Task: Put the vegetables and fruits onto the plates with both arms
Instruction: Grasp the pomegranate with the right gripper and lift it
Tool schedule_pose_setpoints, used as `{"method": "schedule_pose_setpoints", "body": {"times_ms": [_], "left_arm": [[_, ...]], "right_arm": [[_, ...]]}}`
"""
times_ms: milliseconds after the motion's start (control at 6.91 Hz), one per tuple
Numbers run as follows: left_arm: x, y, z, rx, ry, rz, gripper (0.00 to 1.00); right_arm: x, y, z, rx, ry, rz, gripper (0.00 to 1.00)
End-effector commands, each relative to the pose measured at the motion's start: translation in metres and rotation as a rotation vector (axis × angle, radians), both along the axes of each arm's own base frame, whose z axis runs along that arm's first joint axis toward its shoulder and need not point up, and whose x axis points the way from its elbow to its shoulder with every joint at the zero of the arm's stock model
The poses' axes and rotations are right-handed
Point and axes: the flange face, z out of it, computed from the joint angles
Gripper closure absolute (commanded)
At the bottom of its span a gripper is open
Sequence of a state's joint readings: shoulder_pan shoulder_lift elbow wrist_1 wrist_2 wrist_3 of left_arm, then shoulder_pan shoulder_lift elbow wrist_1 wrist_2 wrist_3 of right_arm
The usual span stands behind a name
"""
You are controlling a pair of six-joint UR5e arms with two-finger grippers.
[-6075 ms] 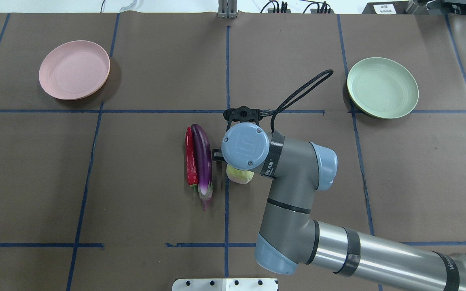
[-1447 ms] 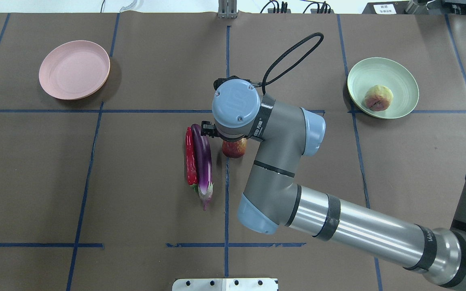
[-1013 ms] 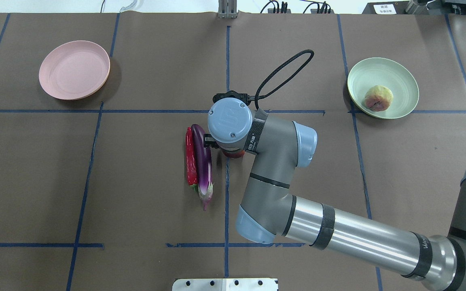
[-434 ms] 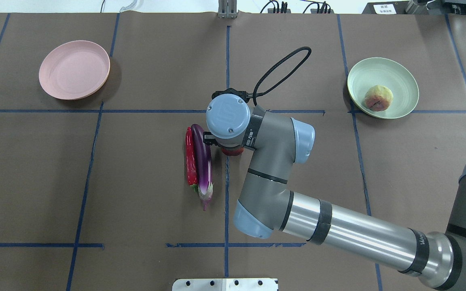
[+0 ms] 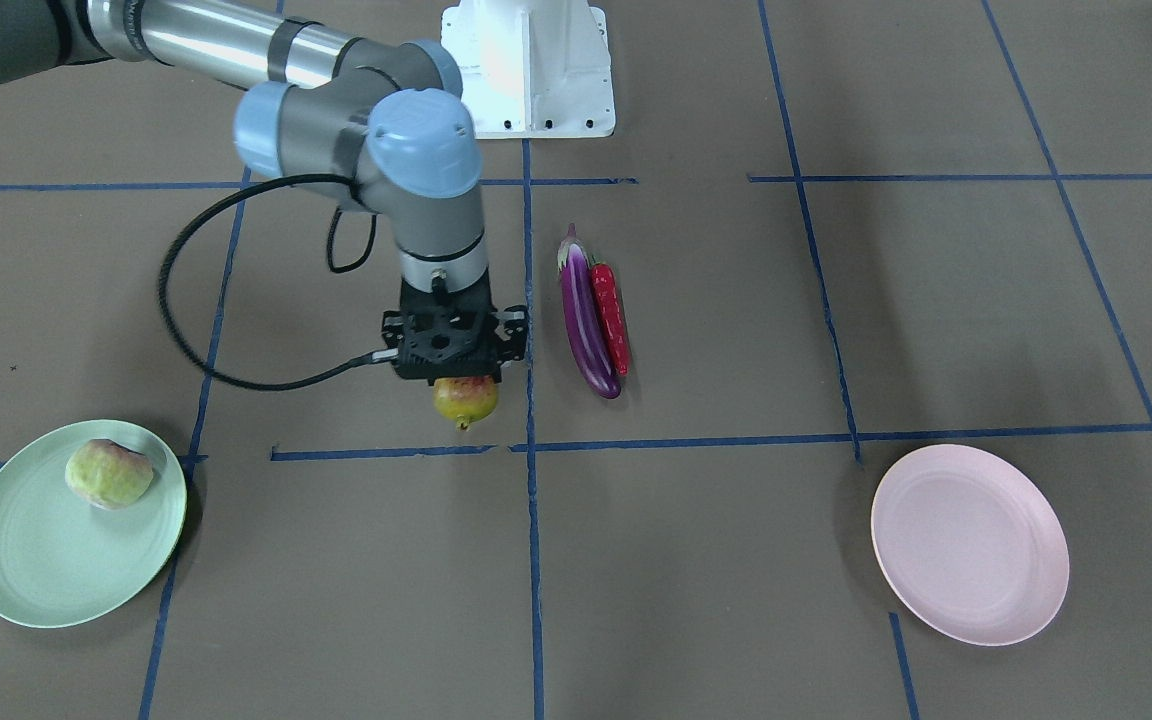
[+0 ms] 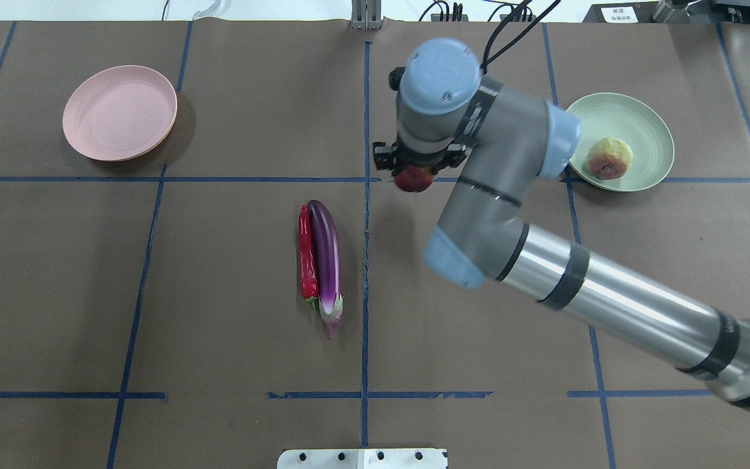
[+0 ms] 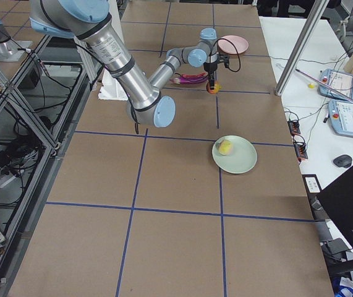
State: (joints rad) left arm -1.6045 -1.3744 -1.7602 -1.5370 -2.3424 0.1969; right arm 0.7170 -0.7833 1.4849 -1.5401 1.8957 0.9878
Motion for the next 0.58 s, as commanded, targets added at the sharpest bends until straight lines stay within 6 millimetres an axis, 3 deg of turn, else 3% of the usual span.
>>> {"method": "schedule_pose_setpoints", "body": {"times_ms": [0, 289, 434], "left_arm": [[0.000, 0.000, 0.000, 0.001, 0.002, 0.000, 0.00], [0.000, 0.000, 0.000, 0.001, 0.002, 0.000, 0.00], [0.000, 0.000, -0.001, 0.002, 0.001, 0.000, 0.00]], "right_arm": [[0.137, -0.077, 0.089, 0.109, 0.055, -0.170, 0.98], [0.251, -0.124, 0.184, 0.128, 0.043, -0.318, 0.98], [0.274, -0.143, 0.226, 0.140, 0.033, -0.364, 0.98]]}}
